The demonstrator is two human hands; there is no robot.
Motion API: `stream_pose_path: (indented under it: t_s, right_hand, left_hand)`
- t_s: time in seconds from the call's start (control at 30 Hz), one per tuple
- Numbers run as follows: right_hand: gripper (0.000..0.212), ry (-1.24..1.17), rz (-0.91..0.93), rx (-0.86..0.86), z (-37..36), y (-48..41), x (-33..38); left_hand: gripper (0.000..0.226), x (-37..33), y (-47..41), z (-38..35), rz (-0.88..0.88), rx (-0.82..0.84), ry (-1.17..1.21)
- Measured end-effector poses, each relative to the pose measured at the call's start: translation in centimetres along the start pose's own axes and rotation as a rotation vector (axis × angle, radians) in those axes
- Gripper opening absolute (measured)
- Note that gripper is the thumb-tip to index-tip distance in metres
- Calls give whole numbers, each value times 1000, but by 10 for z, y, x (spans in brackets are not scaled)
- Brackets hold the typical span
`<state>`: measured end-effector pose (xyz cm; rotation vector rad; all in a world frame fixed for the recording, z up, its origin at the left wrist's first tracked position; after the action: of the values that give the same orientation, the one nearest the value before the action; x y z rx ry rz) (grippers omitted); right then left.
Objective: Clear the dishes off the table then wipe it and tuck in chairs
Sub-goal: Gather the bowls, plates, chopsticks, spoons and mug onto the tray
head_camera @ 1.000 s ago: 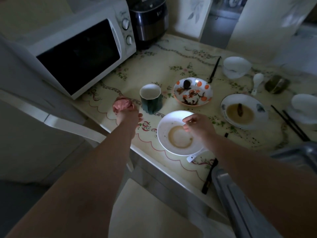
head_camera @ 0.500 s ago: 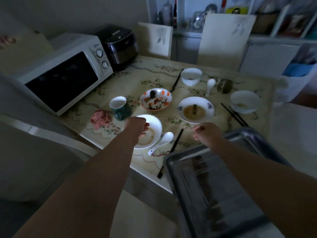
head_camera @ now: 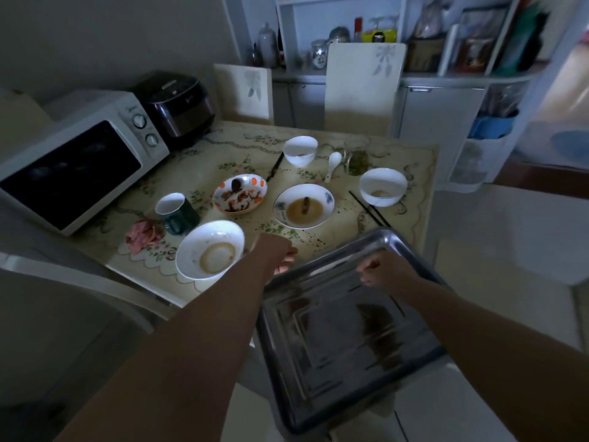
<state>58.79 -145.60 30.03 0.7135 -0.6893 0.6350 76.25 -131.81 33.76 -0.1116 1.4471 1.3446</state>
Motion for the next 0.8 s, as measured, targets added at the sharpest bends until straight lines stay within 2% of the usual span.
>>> stream_pose_path:
  t_s: [0.13, 0.2, 0.27, 0.33, 0.43, 0.57, 0.8]
  right_hand:
    - [29, -14, 32, -35, 1, -6, 7]
    - [21, -18, 65, -16, -3, -10, 13]
    - [18, -44, 3, -24, -3, -12, 18]
    - [24, 223, 13, 11, -1, -21, 19]
    - [22, 12, -22, -95, 2, -45, 20]
    - [17, 147, -37, -92, 1, -73, 22]
    - [16, 66, -68, -118, -4, -99, 23]
  left_hand:
    - [18, -7, -10, -5, -11, -8, -13]
    - [16, -9, -18, -6, -14, -8, -33]
    - [16, -10, -31, -5, -13, 0, -58]
    - [20, -14, -46, -4, 2, 27, -62]
    - [23, -21, -70, 0, 37, 51, -67]
    - [11, -25, -110, 1, 70, 20, -76]
    - [28, -29, -157, -12, 121, 67, -29]
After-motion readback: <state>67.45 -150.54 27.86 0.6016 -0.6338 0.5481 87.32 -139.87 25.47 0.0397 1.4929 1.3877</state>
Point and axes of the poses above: each hand's wrist, its own y-axis away from the middle knuckle, its own z-axis out of the back of the hand, x = y × z, the point moved 3 cm from there along -y, towards the middle knuckle, and after that the axes turned 4 degrees about z, right-handed, at the moved point
